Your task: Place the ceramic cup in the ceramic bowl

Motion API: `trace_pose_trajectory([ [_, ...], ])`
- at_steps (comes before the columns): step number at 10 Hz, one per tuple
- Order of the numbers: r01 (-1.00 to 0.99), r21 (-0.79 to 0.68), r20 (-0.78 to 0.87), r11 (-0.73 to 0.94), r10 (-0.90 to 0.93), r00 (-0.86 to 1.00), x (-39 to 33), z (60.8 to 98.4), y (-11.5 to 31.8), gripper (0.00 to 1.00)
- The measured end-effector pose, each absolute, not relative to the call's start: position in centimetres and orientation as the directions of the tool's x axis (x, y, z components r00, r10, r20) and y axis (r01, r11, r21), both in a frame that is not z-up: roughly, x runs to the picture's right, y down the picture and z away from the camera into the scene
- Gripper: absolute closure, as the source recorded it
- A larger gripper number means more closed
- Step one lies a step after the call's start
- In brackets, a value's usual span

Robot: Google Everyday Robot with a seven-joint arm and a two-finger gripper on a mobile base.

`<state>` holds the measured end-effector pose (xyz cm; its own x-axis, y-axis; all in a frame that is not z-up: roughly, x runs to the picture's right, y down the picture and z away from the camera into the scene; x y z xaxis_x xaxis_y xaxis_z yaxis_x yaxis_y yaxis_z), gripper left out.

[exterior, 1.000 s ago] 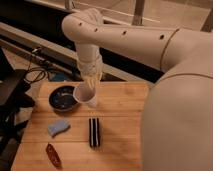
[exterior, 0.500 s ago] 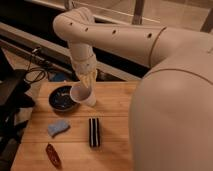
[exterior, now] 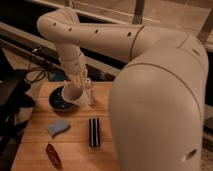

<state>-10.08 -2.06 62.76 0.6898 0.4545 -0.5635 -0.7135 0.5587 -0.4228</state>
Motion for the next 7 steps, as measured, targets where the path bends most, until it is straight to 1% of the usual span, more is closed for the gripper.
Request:
trace_pose_trajectory([
  [1, -0.718, -0.425, -0.559, 0.551, 0.464, 0.687, -10.1, 62.9, -2.1, 0.87],
  [3, -0.721, -0.447, -0.528, 0.529, 0.495, 0.690, -11.6, 64.7, -2.4, 0.87],
  [5, -0.719, -0.472, -0.488, 0.511, 0.527, 0.696, -13.9, 66.9, -2.7, 0.87],
  [7, -0.709, -0.498, -0.420, 0.499, 0.576, 0.701, -17.4, 69.4, -3.9, 0.87],
])
